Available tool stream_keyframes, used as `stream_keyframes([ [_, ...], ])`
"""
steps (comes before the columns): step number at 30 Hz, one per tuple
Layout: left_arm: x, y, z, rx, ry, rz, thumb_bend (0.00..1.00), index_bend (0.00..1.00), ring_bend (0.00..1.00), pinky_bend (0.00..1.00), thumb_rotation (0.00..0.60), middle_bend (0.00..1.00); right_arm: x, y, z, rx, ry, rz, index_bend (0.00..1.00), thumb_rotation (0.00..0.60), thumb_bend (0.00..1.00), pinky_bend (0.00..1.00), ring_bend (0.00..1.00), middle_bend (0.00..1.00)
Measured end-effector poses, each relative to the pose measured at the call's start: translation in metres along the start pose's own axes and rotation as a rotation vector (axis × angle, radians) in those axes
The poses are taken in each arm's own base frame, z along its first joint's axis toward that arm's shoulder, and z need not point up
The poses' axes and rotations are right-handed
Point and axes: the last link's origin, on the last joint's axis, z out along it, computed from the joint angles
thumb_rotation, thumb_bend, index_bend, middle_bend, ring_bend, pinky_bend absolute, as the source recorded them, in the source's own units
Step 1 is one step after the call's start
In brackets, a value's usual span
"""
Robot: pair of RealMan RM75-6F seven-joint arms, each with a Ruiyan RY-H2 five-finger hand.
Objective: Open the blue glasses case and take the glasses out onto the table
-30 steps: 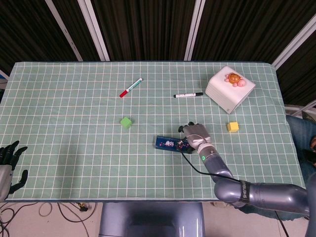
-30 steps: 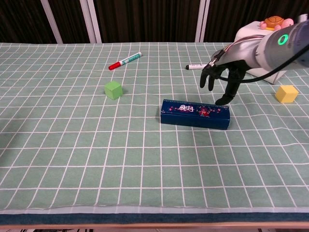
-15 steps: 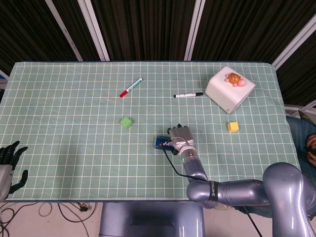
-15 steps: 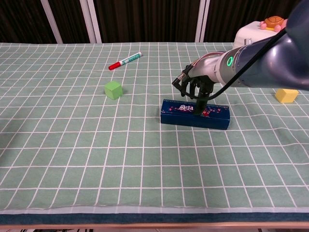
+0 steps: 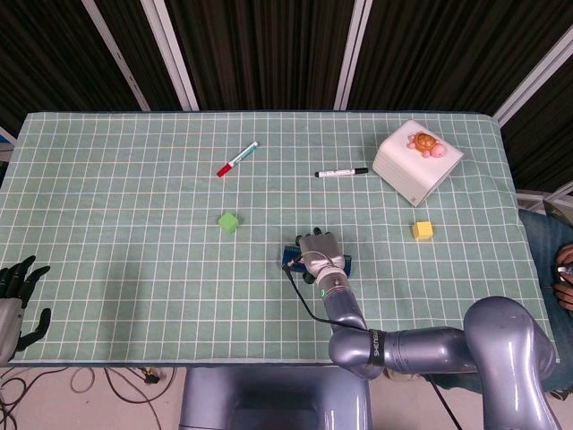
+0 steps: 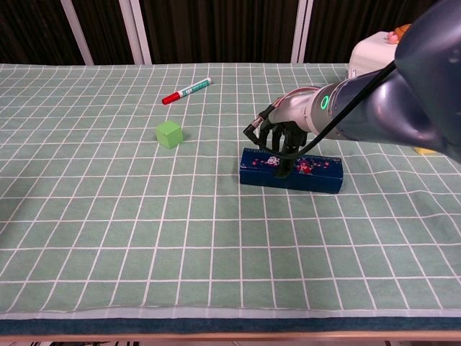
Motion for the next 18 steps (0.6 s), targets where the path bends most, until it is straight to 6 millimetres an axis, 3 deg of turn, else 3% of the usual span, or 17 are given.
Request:
stream_keyframes([
  [18,-0.0001,-0.0001,-0.0003,0.006,-0.01,-0.005,0.47,0.12,0.0,0.02,0.6,0.0,-0.0028,-0.0067,-0.0033,0.023,-0.014,-0.012,0.26,0.6,0.39,0.23,0.1,0.3],
])
